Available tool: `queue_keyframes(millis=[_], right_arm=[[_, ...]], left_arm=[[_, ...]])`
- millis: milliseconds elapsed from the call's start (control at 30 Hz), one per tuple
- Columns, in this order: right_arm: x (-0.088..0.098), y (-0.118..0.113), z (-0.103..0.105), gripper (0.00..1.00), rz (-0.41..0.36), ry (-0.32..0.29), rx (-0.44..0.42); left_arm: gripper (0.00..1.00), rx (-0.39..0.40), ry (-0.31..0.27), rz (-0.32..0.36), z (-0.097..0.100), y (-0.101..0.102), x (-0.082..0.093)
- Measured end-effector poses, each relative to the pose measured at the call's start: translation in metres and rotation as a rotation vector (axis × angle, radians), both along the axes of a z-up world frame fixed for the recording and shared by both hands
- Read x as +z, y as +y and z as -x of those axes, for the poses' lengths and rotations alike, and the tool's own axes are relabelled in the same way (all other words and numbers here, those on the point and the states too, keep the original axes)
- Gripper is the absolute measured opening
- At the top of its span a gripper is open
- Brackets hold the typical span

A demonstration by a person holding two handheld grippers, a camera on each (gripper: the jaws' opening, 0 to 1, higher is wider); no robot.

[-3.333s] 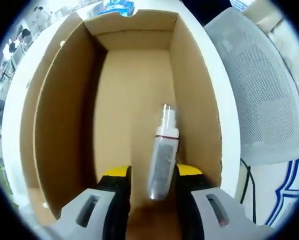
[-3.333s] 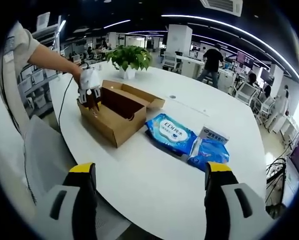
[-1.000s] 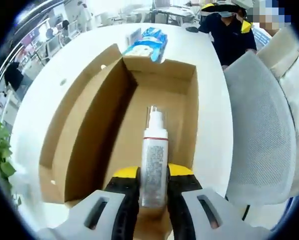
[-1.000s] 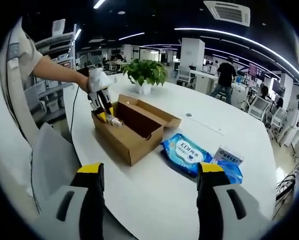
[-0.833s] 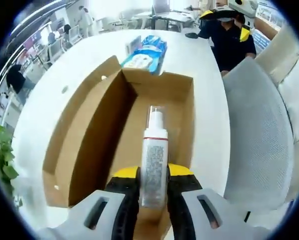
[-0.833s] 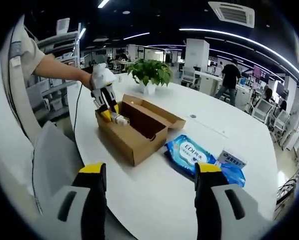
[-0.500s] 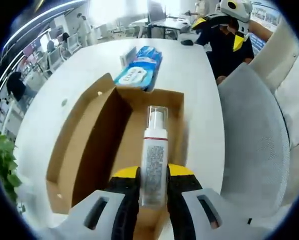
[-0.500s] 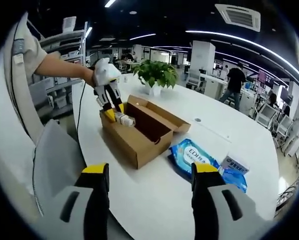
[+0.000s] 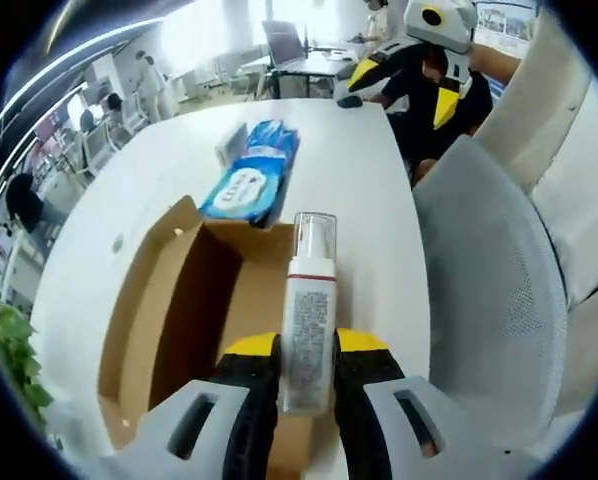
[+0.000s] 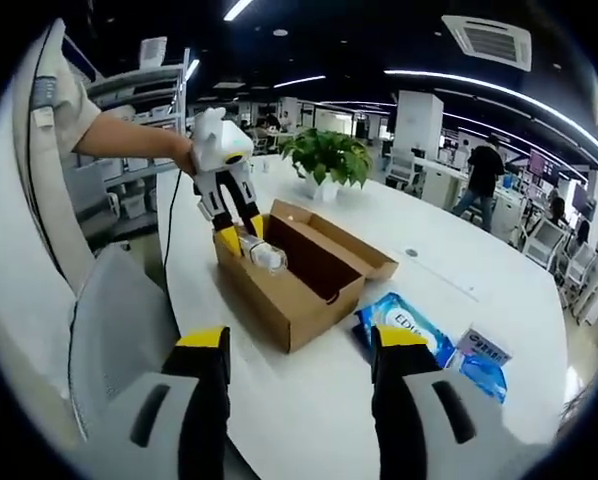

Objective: Operate the shoe box by opening the lid, removing the specified soft item, and placing it in the target area until the item is outside and the box remains undamaged.

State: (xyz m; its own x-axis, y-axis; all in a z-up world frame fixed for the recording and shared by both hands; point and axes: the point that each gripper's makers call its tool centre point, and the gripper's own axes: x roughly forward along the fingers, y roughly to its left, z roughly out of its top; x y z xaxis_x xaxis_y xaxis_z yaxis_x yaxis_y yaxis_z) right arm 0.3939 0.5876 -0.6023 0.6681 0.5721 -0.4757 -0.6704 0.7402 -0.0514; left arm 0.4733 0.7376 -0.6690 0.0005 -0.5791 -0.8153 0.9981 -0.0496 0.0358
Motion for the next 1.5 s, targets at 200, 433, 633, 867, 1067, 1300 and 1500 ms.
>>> queue_keyframes(millis=[200,433,633,867,1067,1300,1500], right_arm=[[0.002,0.01,-0.002,0.45,-0.016,-0.013,0.031],[0.003,0.021,-0.003,0.42,-0.046,-0.024,0.062],[0.0,0.031,0.0,0.37,-0.057,-0.027,0.099],[-0.004,0.042,0.007,0.33,-0.045,-0.025,0.167],[-0.007,0.052,0.014,0.28,-0.036,-0.025,0.226],[-0.006,0.063,0.016,0.21,-0.034,-0.035,0.275],[-0.007,0.071,0.018,0.21,-0.025,-0.037,0.316]], left_arm=[[0.18,-0.048,-0.006,0.029,0.014,-0.014,0.007],[0.18,-0.089,0.006,0.064,0.031,-0.028,0.014],[0.18,-0.114,0.029,0.085,0.042,-0.035,0.015],[0.18,-0.162,0.086,0.122,0.064,-0.041,0.018],[0.18,-0.174,0.141,0.172,0.077,-0.046,0.025],[0.18,-0.18,0.171,0.197,0.085,-0.048,0.029],[0.18,-0.187,0.196,0.227,0.092,-0.047,0.032]])
